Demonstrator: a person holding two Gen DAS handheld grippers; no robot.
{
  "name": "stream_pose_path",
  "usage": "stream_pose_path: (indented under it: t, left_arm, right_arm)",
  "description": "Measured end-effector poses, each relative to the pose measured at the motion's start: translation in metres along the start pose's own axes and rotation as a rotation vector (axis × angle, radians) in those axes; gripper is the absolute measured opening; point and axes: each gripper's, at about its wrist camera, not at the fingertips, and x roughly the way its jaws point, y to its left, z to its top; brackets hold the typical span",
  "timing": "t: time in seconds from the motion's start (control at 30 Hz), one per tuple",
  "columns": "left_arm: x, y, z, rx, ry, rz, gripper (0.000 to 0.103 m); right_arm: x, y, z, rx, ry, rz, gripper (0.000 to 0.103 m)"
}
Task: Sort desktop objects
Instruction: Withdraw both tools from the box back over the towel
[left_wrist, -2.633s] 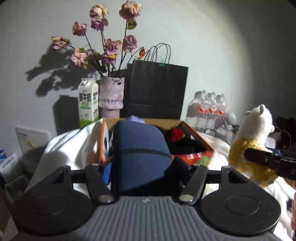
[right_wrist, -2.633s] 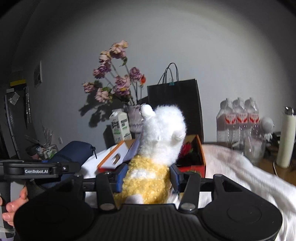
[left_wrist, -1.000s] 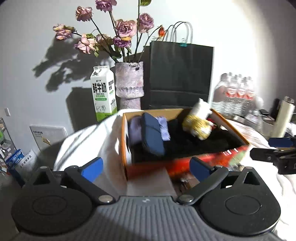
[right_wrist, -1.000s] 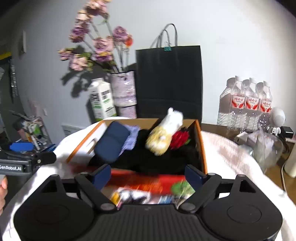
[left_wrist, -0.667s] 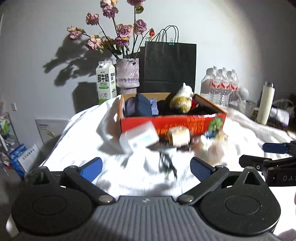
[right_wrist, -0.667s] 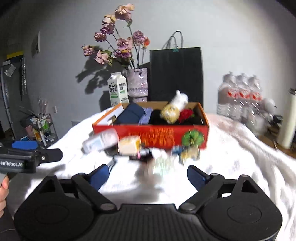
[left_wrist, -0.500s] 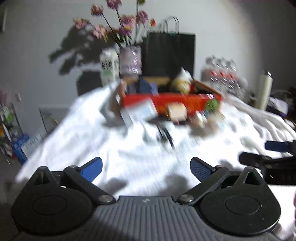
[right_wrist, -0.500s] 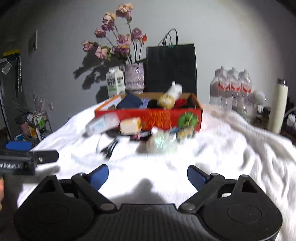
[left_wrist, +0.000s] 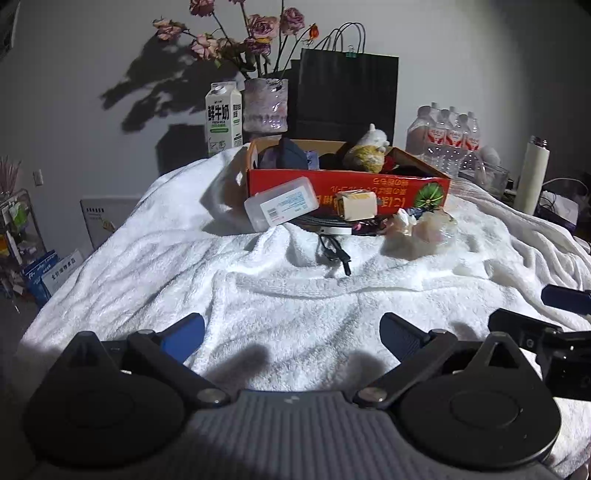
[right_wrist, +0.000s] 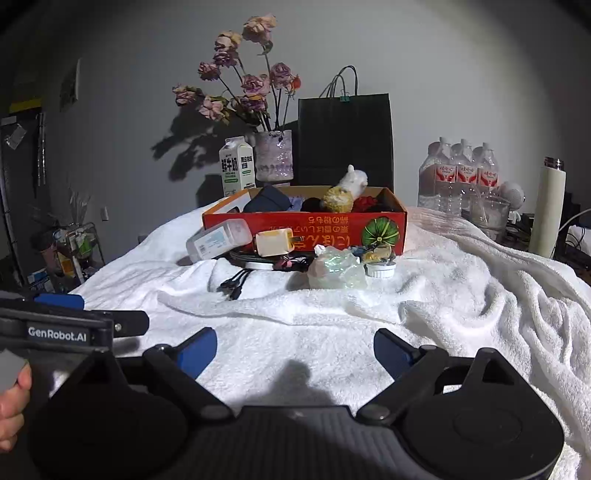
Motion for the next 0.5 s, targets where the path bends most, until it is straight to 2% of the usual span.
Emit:
stream_pose_path:
  t: [0.1, 0.3, 0.37, 0.47, 0.5]
  left_arm:
    - [0.008, 0.004, 0.005, -0.009, -0.004, 0.019, 0.103]
    - [0.029, 0.016, 0.036, -0.006, -0.066, 0.066, 0.103]
    - [0.045, 0.016, 0.051, 0.011, -0.085, 0.065, 0.103]
    - [0.075, 0.014, 0.075, 0.036, -0.116, 0.045, 0.103]
    - [0.086, 0.014, 0.083, 0.038, -0.125, 0.016, 0.103]
  right_arm:
    - [0.008, -0.006, 0.001, 0.026, 0.008, 0.001, 0.091]
    - [0.026, -0.04, 0.012, 0.214, -0.014, 0.056, 0.092]
    - [0.033, -0.045, 0.017, 0.222, -0.045, 0.024, 0.092]
    - [0.05, -0.047, 0.026, 0.166, -0.061, 0.004, 0.092]
    - [0.056, -0.047, 0.03, 0.147, -0.061, 0.005, 0.092]
